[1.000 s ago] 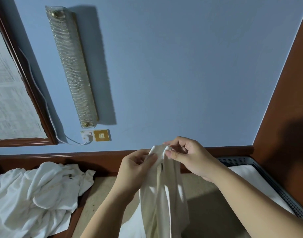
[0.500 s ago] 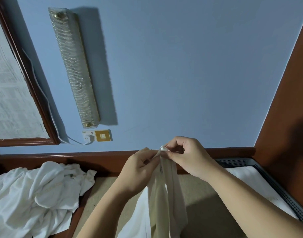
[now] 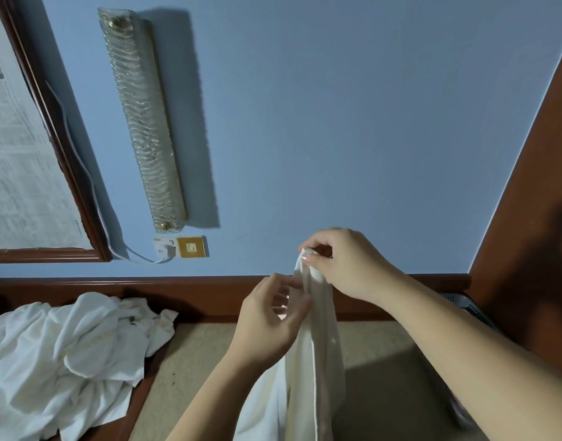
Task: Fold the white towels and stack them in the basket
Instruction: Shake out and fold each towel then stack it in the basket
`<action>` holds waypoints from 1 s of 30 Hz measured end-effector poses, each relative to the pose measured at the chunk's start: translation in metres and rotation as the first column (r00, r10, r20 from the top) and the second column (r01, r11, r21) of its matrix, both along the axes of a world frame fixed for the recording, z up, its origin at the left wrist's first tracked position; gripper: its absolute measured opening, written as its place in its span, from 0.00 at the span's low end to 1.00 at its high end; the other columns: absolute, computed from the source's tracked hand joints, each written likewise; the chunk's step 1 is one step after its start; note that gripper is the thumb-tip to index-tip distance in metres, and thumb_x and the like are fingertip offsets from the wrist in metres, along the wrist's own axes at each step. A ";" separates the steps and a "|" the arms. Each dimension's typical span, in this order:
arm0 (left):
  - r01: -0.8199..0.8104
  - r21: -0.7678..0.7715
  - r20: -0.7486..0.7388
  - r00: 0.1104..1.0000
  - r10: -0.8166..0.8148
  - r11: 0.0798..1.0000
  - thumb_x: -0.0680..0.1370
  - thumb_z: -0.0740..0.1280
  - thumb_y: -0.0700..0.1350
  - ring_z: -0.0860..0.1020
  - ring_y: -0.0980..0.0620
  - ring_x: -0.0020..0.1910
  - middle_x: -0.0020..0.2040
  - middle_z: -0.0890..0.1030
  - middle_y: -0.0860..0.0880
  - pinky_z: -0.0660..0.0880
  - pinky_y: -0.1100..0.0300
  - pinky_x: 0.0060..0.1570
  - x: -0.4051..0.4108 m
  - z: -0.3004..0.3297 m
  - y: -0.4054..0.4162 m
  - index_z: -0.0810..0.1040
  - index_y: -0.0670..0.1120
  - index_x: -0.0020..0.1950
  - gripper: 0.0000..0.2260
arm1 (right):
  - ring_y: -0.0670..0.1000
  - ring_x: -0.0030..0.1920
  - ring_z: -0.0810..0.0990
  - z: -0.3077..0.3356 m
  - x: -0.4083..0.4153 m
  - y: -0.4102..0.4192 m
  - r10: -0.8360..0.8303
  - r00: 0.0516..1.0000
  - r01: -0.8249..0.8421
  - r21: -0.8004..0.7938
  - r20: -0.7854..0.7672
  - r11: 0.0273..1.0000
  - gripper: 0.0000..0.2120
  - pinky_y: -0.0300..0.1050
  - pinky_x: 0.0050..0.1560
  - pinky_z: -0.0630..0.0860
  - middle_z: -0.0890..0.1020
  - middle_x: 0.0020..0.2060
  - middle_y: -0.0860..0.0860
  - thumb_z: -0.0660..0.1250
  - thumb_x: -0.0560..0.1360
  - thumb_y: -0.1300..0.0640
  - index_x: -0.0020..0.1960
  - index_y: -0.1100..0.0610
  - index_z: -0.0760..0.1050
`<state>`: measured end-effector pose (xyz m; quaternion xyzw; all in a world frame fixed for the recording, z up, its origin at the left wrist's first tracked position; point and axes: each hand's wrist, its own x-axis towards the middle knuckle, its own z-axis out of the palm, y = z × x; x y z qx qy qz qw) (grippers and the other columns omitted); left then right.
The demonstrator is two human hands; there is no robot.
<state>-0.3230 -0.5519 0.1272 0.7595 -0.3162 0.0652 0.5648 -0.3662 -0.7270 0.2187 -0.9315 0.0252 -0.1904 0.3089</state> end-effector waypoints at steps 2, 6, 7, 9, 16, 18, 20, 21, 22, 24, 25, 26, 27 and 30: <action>-0.048 0.024 0.058 0.997 0.046 0.999 0.76 0.75 0.60 0.81 0.57 0.52 0.49 0.82 0.60 0.77 0.68 0.48 0.001 -0.003 -0.004 0.81 0.57 0.53 0.11 | 0.39 0.48 0.80 0.013 0.003 0.002 -0.001 0.998 0.002 -0.015 0.056 1.000 0.04 0.35 0.49 0.75 0.84 0.45 0.40 0.70 0.82 0.52 0.53 0.49 0.84; -0.218 -0.014 0.104 0.970 0.218 0.976 0.78 0.73 0.58 0.78 0.60 0.48 0.44 0.81 0.60 0.72 0.68 0.43 -0.001 0.002 -0.016 0.83 0.55 0.48 0.07 | 0.43 0.42 0.79 0.035 0.004 0.006 -0.004 0.997 0.006 -0.022 0.078 1.000 0.03 0.35 0.42 0.74 0.82 0.43 0.43 0.69 0.82 0.52 0.50 0.48 0.80; -0.257 -0.029 0.101 0.961 0.259 0.966 0.78 0.73 0.56 0.78 0.60 0.46 0.41 0.80 0.59 0.71 0.68 0.42 -0.002 0.003 -0.019 0.83 0.55 0.46 0.06 | 0.44 0.41 0.78 0.040 0.003 0.006 -0.007 0.998 0.010 -0.040 0.062 0.999 0.04 0.36 0.41 0.73 0.82 0.43 0.43 0.68 0.83 0.52 0.49 0.49 0.78; -0.308 -0.024 0.103 0.945 0.309 0.951 0.80 0.70 0.53 0.78 0.58 0.43 0.38 0.79 0.58 0.69 0.68 0.40 -0.003 0.003 -0.020 0.83 0.54 0.46 0.06 | 0.43 0.39 0.76 0.048 0.001 0.007 -0.020 0.999 0.022 -0.077 0.039 0.997 0.05 0.38 0.40 0.71 0.81 0.43 0.44 0.67 0.83 0.52 0.49 0.51 0.77; -0.323 0.170 0.088 0.946 0.312 0.931 0.81 0.66 0.53 0.72 0.54 0.35 0.38 0.72 0.53 0.64 0.64 0.32 -0.019 0.009 -0.035 0.68 0.49 0.38 0.15 | 0.42 0.41 0.79 0.070 -0.007 0.011 -0.106 0.981 0.112 -0.029 0.164 0.993 0.04 0.29 0.37 0.69 0.84 0.42 0.44 0.70 0.81 0.53 0.47 0.51 0.80; -0.312 0.172 0.065 0.950 0.305 0.934 0.80 0.65 0.51 0.71 0.53 0.33 0.37 0.71 0.52 0.67 0.60 0.32 -0.023 0.004 -0.037 0.67 0.48 0.38 0.15 | 0.43 0.41 0.80 0.081 -0.011 0.009 -0.120 0.972 0.128 -0.025 0.203 0.991 0.04 0.31 0.38 0.69 0.84 0.42 0.44 0.71 0.80 0.53 0.48 0.52 0.81; -0.297 0.138 0.035 0.955 0.295 0.945 0.80 0.65 0.49 0.73 0.53 0.35 0.38 0.72 0.52 0.70 0.57 0.35 -0.021 -0.004 -0.030 0.69 0.49 0.39 0.11 | 0.46 0.43 0.82 0.092 -0.019 -0.001 -0.147 0.961 0.154 -0.012 0.235 0.988 0.04 0.37 0.42 0.72 0.85 0.42 0.46 0.72 0.79 0.53 0.49 0.53 0.81; -0.285 0.128 0.028 0.958 0.284 0.950 0.79 0.65 0.48 0.74 0.54 0.37 0.39 0.73 0.53 0.72 0.58 0.37 -0.019 -0.008 -0.023 0.72 0.51 0.41 0.08 | 0.48 0.45 0.83 0.097 -0.025 -0.009 -0.163 0.956 0.166 0.005 0.246 0.986 0.04 0.40 0.43 0.73 0.85 0.43 0.47 0.73 0.79 0.53 0.49 0.54 0.82; -0.270 0.120 0.028 0.963 0.269 0.955 0.79 0.66 0.48 0.75 0.56 0.39 0.41 0.75 0.54 0.72 0.61 0.38 -0.015 -0.010 -0.017 0.75 0.52 0.43 0.05 | 0.51 0.45 0.83 0.101 -0.030 -0.017 -0.179 0.951 0.177 0.031 0.253 0.984 0.04 0.41 0.45 0.74 0.86 0.43 0.49 0.73 0.79 0.54 0.50 0.54 0.82; -0.223 0.112 0.046 0.975 0.219 0.968 0.80 0.68 0.48 0.76 0.58 0.42 0.42 0.77 0.55 0.72 0.64 0.41 -0.002 -0.014 -0.004 0.80 0.54 0.46 0.04 | 0.53 0.46 0.84 0.105 -0.041 -0.032 -0.210 0.941 0.190 0.097 0.266 0.977 0.04 0.43 0.47 0.75 0.87 0.44 0.51 0.74 0.79 0.55 0.50 0.55 0.83; -0.191 0.130 0.069 0.981 0.183 0.973 0.81 0.68 0.48 0.76 0.58 0.42 0.41 0.77 0.54 0.72 0.63 0.42 0.006 -0.015 0.002 0.80 0.55 0.45 0.05 | 0.52 0.46 0.84 0.105 -0.045 -0.038 -0.224 0.936 0.193 0.136 0.272 0.972 0.04 0.43 0.47 0.75 0.87 0.45 0.51 0.74 0.79 0.55 0.50 0.55 0.83; -0.161 0.167 0.092 0.985 0.147 0.973 0.82 0.69 0.49 0.76 0.57 0.41 0.40 0.77 0.53 0.71 0.64 0.41 0.015 -0.016 0.006 0.80 0.56 0.42 0.08 | 0.51 0.45 0.84 0.104 -0.049 -0.044 -0.234 0.931 0.190 0.174 0.279 0.966 0.04 0.43 0.48 0.74 0.87 0.45 0.51 0.74 0.79 0.54 0.50 0.55 0.83; -0.137 0.208 0.106 0.987 0.117 0.968 0.83 0.68 0.50 0.75 0.56 0.40 0.39 0.76 0.52 0.69 0.65 0.40 0.022 -0.016 0.010 0.78 0.56 0.40 0.11 | 0.51 0.44 0.83 0.102 -0.052 -0.048 -0.239 0.928 0.185 0.202 0.285 0.962 0.04 0.43 0.48 0.74 0.87 0.45 0.51 0.74 0.79 0.54 0.49 0.54 0.83; -0.095 0.308 0.107 0.992 0.064 0.947 0.84 0.65 0.55 0.74 0.55 0.38 0.38 0.74 0.51 0.68 0.65 0.39 0.039 -0.016 0.017 0.79 0.54 0.38 0.15 | 0.47 0.42 0.81 0.096 -0.059 -0.053 -0.234 0.928 0.167 0.239 0.290 0.957 0.03 0.44 0.47 0.74 0.87 0.44 0.52 0.74 0.79 0.53 0.48 0.52 0.83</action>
